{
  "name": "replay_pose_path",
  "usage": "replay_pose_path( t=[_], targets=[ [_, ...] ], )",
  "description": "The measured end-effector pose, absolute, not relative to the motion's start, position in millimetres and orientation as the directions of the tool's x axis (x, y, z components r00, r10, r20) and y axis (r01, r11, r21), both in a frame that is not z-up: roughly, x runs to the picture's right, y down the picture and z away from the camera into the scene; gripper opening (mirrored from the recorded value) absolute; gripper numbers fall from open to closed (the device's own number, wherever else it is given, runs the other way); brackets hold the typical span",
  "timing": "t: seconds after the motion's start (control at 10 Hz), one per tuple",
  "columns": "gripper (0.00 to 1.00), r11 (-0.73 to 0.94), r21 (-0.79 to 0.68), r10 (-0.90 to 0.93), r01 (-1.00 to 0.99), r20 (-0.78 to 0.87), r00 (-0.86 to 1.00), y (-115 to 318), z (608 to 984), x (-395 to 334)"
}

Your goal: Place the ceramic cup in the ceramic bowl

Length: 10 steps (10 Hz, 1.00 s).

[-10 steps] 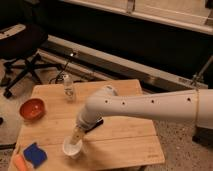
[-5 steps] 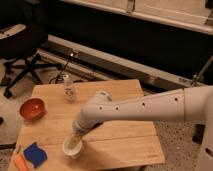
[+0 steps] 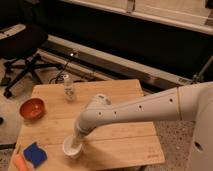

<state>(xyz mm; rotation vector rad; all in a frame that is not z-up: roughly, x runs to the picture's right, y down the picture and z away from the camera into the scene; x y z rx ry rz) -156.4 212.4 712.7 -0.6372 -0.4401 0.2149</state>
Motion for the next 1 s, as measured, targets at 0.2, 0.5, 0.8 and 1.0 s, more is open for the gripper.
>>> replay_pose_path(
  t=[0.2, 0.5, 0.8, 1.0],
  targets=[
    [0.68, 0.791, -0.611, 0.295, -0.041, 0.322, 0.9, 219, 717, -162],
    [0.38, 0.791, -0.612, 0.264, -0.016, 0.317, 0.911, 225, 719, -169],
    [0.08, 0.781, -0.624, 0.247, -0.005, 0.301, 0.921, 229, 720, -170],
    [0.0, 0.76, -0.649, 0.264, -0.02, 0.281, 0.923, 221, 717, -172]
  ],
)
